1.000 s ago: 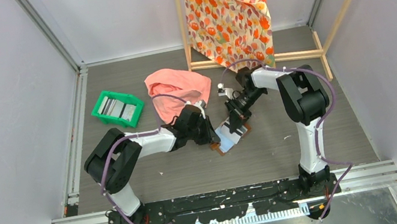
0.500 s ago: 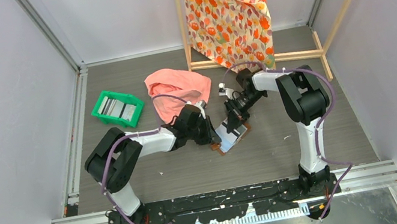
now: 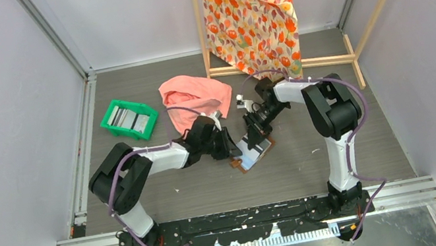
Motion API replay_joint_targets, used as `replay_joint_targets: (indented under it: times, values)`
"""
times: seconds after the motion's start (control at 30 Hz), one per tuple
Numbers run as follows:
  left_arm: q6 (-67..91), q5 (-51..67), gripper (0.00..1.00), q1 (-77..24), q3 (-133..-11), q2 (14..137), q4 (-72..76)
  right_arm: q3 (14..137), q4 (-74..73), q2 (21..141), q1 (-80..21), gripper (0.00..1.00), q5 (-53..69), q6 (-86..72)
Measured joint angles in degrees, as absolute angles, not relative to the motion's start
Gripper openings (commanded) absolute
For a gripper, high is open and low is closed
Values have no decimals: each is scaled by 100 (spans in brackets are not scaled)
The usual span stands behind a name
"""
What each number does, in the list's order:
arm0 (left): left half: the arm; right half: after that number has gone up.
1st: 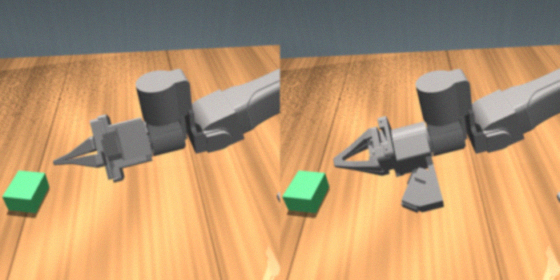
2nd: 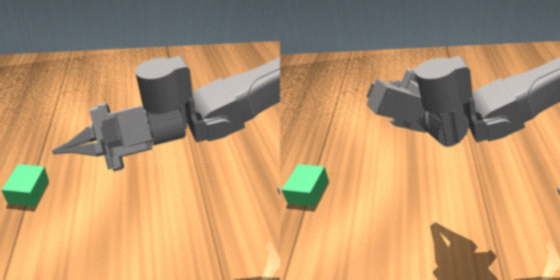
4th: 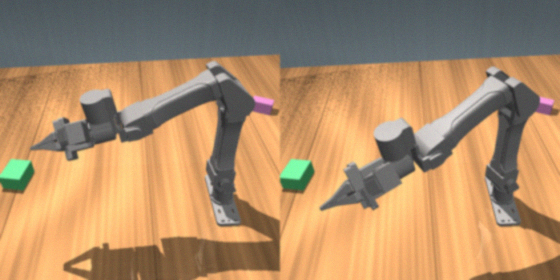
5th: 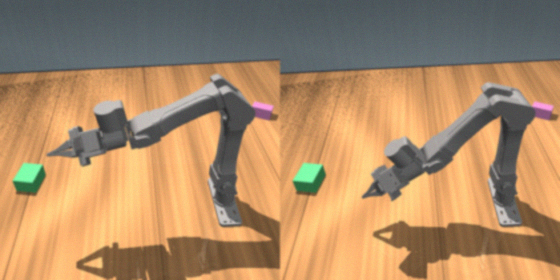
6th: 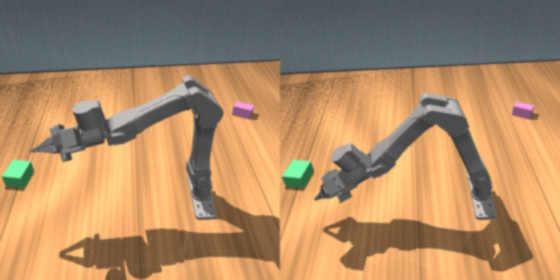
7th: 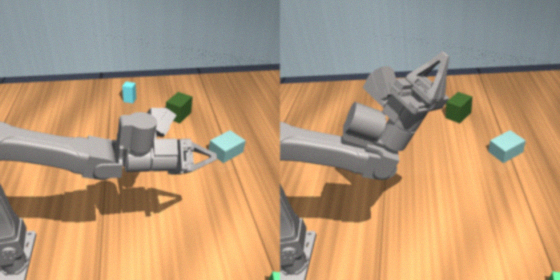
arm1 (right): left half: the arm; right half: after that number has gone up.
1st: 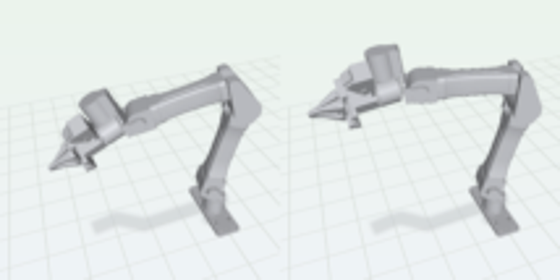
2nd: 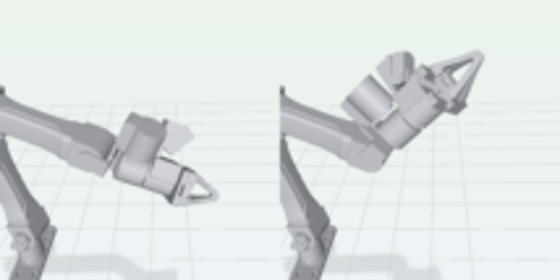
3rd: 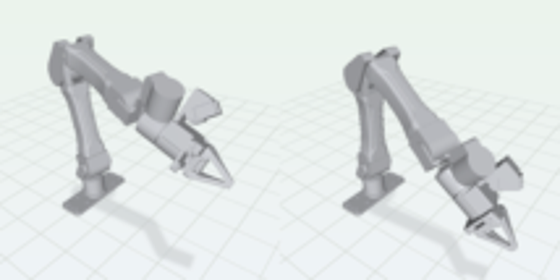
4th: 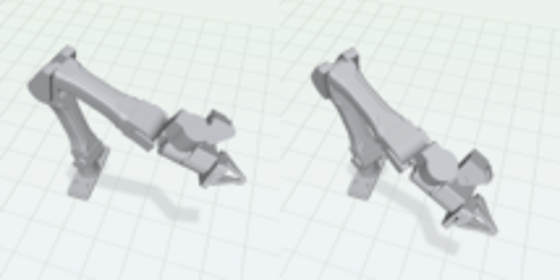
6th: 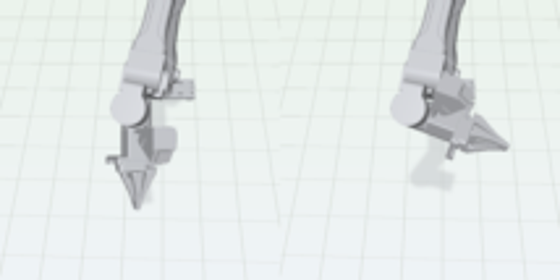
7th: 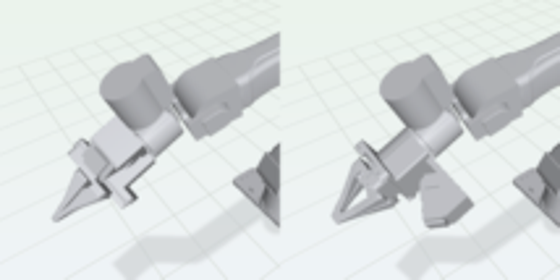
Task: Put the credit cards into the card holder
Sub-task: Insert the credit card into the card holder.
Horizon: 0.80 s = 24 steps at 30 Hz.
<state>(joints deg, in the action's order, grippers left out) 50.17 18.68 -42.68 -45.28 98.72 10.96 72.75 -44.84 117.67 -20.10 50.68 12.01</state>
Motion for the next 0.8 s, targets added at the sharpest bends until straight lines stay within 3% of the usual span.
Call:
replay_joint_targets:
  times: [0.17,0.43,0.8]
  values:
    - [5081,1865,28,-4182,-4272,9312,1142,7279,-4580,11629,-2182,33,4700,1297]
    - [5074,1859,29,-4040,-4097,8840,1238,7336,-4713,11218,-2502,42,4021,1505]
    - [5105,1865,29,-4032,-3876,8838,1315,7415,-4823,10940,-2755,44,3260,1712]
